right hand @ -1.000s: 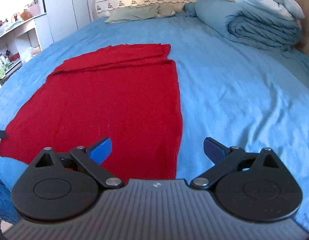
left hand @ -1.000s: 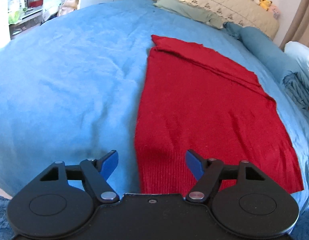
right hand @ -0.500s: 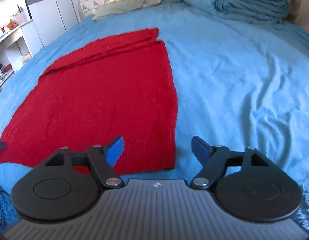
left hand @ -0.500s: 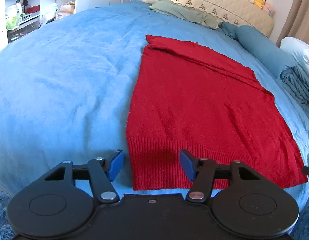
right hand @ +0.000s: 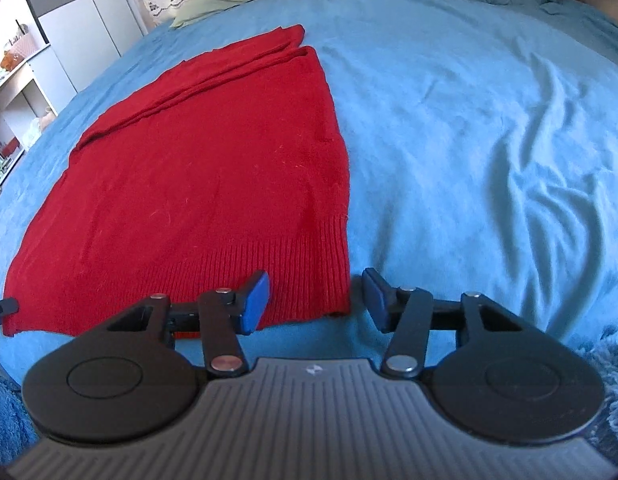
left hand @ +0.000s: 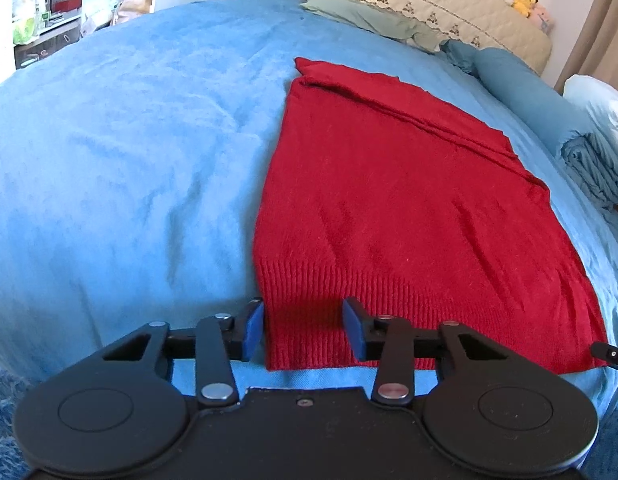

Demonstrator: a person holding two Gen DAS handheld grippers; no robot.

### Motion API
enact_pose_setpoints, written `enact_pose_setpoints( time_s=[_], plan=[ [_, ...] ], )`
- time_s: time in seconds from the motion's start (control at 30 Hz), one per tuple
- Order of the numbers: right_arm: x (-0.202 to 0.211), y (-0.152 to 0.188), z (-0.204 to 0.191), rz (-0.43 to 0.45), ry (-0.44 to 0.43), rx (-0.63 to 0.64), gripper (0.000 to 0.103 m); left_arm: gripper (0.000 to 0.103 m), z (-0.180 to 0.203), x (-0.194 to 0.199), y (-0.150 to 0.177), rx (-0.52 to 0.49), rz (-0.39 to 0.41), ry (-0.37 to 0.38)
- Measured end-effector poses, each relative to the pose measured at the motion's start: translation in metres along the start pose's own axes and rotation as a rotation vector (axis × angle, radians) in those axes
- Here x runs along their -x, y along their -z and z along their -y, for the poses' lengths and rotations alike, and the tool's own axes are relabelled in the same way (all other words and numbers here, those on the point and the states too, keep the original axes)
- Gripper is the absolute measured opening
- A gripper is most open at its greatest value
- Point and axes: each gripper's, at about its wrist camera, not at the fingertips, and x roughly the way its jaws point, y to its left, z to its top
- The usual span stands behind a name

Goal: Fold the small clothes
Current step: 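Lower both tools to the sweater hem and close their fingers on it, then lift the hem with both tools and fold it over toward the collar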

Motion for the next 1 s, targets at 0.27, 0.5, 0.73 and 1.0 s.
enact_pose_setpoints(
  time_s=[0.27, 0.5, 0.73, 1.0],
  plan=[
    [0.001, 0.003, -0.005, 0.016, 0.010, 0.005, 0.028, 0.008, 0.006, 0.008, 0.004, -0.004, 0.023, -0.028],
    [0.013, 0.000, 0.000, 0.059, -0.041, -0.044, 0.021, 0.006, 0.008, 0.022, -0.001, 0.007, 0.054, -0.003],
    [0.039, -0.028, 0.000, 0.114, -0.121, -0.090, 0.021, 0.006, 0.010, 0.054, -0.039, 0.075, 0.136, 0.085],
    [0.062, -0.114, -0.013, 0.226, -0.225, -0.087, 0.020, 0.006, 0.029, 0.070, -0.134, 0.101, 0.268, 0.193]
  ],
)
